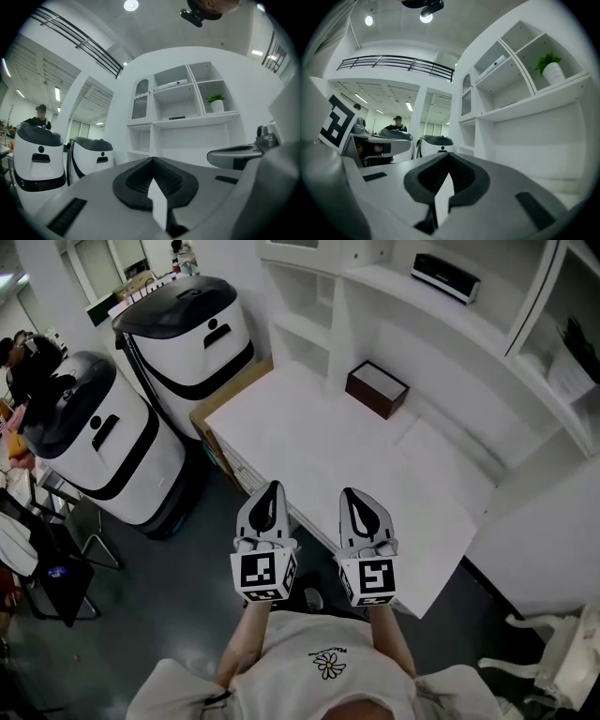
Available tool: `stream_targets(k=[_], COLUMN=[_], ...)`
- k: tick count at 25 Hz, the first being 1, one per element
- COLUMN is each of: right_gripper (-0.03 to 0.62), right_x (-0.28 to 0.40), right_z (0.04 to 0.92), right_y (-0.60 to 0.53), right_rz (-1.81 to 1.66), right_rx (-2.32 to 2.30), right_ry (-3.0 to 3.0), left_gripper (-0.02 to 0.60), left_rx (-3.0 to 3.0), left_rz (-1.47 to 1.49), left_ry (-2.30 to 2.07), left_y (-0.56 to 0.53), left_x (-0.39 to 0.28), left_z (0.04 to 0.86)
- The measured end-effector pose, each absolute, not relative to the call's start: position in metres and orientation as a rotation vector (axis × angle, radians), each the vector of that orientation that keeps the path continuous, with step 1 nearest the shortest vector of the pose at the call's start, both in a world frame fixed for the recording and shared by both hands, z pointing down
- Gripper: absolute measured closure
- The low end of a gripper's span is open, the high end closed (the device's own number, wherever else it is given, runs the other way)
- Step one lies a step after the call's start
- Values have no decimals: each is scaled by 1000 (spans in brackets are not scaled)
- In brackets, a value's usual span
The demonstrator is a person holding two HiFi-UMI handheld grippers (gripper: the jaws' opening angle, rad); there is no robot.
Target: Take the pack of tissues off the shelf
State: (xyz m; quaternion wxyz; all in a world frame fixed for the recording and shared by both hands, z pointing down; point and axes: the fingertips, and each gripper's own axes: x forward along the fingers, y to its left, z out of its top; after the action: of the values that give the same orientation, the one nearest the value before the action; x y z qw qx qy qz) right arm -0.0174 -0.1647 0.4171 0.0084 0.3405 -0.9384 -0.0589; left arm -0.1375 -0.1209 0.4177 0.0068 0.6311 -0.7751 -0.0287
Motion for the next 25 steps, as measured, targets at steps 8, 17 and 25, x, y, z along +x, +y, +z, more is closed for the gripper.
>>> stream_targets(k=[8,17,25], right_gripper=[592,591,591], right_x=[25,63,84], right_z=[408,401,399], right_y=[-200,-219,-222], right_rz=[-196,-200,-188], right_rx=[1388,1730,1908], right_ry=[-2804,-2591,-2451], left_gripper=[582,581,581], left_rx=[2211,2445,2592], left_rz=[-97,-65,-76], left_ry=[-2218,-1962,-1789], left_y=[-178,-230,-254], left_x=[-107,-79,-56], left_z=[412,411,402])
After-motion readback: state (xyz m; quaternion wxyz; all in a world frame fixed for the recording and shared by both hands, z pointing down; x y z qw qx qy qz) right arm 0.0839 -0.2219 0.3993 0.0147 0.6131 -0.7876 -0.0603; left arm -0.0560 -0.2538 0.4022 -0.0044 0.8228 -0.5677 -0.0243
